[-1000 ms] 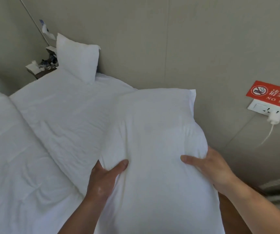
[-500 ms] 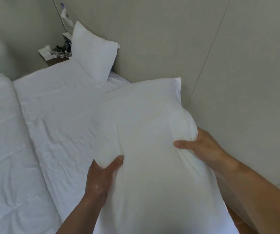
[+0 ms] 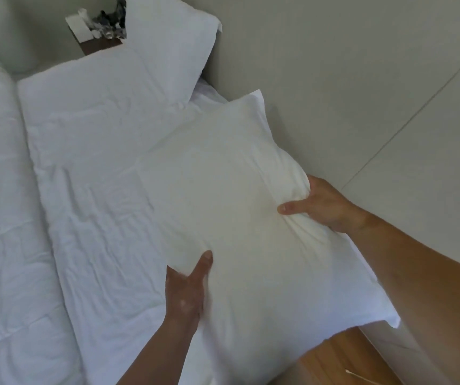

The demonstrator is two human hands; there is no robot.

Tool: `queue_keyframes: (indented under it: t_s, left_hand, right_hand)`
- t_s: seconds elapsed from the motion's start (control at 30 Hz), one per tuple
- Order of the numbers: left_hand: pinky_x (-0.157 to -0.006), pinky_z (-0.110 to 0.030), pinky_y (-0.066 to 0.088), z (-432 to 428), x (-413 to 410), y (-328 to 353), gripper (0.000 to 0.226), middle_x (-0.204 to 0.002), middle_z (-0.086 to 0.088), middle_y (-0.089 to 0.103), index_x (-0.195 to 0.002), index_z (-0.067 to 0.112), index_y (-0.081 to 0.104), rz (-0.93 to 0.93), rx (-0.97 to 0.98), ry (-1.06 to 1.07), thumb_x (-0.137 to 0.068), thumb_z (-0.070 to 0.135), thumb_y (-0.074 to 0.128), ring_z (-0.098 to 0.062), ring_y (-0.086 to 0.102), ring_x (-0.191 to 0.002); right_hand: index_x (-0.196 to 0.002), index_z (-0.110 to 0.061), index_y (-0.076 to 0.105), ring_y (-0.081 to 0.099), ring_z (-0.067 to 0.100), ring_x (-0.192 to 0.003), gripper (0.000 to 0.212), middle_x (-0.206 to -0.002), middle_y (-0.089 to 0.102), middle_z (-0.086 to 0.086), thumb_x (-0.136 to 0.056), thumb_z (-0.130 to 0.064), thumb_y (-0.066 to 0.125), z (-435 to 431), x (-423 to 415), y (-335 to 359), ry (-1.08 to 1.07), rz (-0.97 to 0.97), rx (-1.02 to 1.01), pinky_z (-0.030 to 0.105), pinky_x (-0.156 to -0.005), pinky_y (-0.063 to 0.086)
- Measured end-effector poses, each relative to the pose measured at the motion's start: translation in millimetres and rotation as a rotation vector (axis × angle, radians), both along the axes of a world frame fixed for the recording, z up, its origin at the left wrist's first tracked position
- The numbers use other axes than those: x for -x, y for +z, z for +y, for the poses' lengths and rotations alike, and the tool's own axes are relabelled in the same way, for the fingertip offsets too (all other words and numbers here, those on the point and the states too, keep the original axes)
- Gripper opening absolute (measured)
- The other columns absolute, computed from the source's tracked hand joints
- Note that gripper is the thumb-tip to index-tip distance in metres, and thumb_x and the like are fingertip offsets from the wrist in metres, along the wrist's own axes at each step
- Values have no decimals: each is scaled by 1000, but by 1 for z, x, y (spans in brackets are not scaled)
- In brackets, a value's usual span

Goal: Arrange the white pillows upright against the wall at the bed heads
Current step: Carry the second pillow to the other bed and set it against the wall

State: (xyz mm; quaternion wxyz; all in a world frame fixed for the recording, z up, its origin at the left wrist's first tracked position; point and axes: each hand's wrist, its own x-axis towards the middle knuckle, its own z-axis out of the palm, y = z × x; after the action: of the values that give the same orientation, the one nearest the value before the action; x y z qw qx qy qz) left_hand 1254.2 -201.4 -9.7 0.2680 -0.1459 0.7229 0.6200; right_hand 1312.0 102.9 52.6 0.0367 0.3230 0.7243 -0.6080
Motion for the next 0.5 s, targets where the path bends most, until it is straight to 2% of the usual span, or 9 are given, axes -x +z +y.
queue_keyframes:
  t_s: [0.1, 0.17, 0.27, 0.33, 0.4, 0.47, 0.5]
  left_hand:
    - [-106, -48, 53, 10, 4, -35, 55, -116, 5, 80, -128, 22, 69, -73, 44, 22, -78, 32, 88, -18, 75, -110]
    - [-105, -49, 54, 16, 5, -60, 63, -115, 5, 80, -125, 23, 70, -147, 117, 2, -69, 43, 91, -20, 75, -109]
    - [-89, -50, 61, 22, 10, -96, 87, -112, -8, 79, -118, 16, 67, -281, 297, -65, -50, 65, 90, -29, 75, -100]
    - [-81, -43, 59, 36, 18, -100, 91, -117, -15, 73, -124, 8, 58, -263, 406, -73, -55, 56, 92, -33, 71, -101]
    - [-97, -46, 52, 58, 31, -95, 100, -136, -17, 57, -147, 11, 38, -158, 589, -105, -66, 44, 88, -39, 59, -120]
    - [-111, -52, 42, 82, 48, -85, 109, -153, -21, 39, -161, 22, 18, -30, 710, -181, -76, 36, 85, -43, 43, -139]
    - [-116, -52, 37, 95, 58, -80, 108, -159, -20, 32, -163, 22, 16, 49, 734, -245, -79, 34, 83, -40, 34, -146]
  right_hand:
    - [-121, -22, 72, 77, 18, -107, 60, -115, 82, 1, -70, -1, 94, 21, 25, -50, 83, -52, 42, 36, -96, 58]
    - [-125, -20, 70, 76, 14, -105, 63, -114, 81, -2, -70, -5, 95, 31, 37, -87, 137, -118, 51, 34, -96, 55]
    - [-130, -22, 67, 73, 11, -108, 72, -116, 78, -7, -66, -14, 99, 39, 44, -142, 202, -199, 75, 33, -101, 54]
    - [-126, -25, 67, 73, 2, -101, 69, -114, 78, -10, -66, -12, 99, 46, 44, -166, 193, -215, 127, 24, -94, 56]
    - [-124, -30, 64, 72, -10, -89, 67, -111, 75, -15, -69, -10, 97, 55, 43, -176, 176, -199, 160, 9, -77, 53]
    - [-129, -31, 63, 70, -7, -96, 72, -116, 75, -15, -67, -19, 99, 64, 40, -183, 187, -199, 161, 12, -78, 51]
    - [-132, -32, 62, 69, -2, -103, 77, -119, 74, -14, -65, -27, 100, 67, 38, -185, 202, -209, 153, 16, -84, 50]
